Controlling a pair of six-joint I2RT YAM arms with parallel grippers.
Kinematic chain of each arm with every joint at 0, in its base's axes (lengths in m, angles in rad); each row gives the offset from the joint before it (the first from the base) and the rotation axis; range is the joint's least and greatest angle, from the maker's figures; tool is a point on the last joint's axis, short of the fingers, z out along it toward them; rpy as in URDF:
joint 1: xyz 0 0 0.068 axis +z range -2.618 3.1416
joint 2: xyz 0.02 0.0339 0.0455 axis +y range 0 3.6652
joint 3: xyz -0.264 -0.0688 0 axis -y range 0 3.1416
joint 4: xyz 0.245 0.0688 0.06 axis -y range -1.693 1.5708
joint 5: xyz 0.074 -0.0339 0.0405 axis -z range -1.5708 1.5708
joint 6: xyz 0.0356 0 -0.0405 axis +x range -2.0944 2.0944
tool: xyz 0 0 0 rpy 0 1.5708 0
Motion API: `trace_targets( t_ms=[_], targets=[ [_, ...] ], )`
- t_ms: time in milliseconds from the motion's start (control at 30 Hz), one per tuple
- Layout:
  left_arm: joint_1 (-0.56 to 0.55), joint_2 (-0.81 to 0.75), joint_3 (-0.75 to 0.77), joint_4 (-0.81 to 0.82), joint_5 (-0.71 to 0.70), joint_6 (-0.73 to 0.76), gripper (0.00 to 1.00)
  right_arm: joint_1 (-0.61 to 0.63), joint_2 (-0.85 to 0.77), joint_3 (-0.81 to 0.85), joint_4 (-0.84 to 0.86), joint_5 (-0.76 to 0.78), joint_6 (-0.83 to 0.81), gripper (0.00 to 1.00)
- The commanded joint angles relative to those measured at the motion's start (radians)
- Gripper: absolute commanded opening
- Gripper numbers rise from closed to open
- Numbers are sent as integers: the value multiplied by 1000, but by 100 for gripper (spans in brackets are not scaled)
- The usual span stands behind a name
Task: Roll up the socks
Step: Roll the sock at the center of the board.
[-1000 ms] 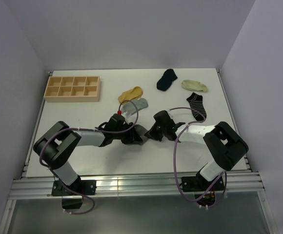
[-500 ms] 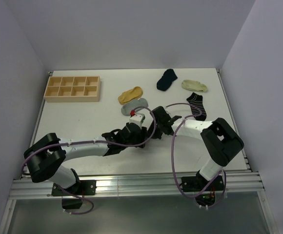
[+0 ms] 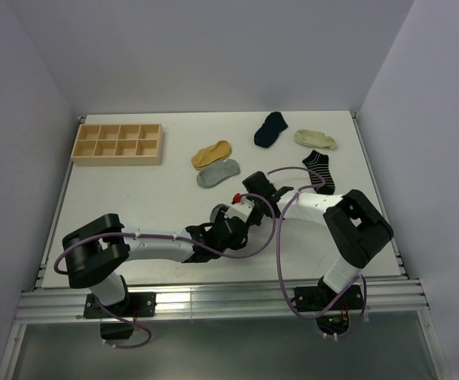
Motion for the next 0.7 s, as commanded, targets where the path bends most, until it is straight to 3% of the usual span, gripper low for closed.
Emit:
trace_targets(
  t_ms=[0, 400, 500, 667],
  targets=[
    [-7, 29, 31, 39, -55, 37, 55, -1, 30, 19, -52, -2, -16, 0],
    [-22, 135, 35, 43, -34, 25, 45, -1, 41, 20, -43, -27, -10, 0],
    [-30, 163, 41, 31, -35, 8, 36, -1, 41, 23, -42, -34, -10, 0],
    [-28, 163, 31, 17, -8, -20, 12, -1, 30, 20, -35, -41, -11, 1]
  ],
)
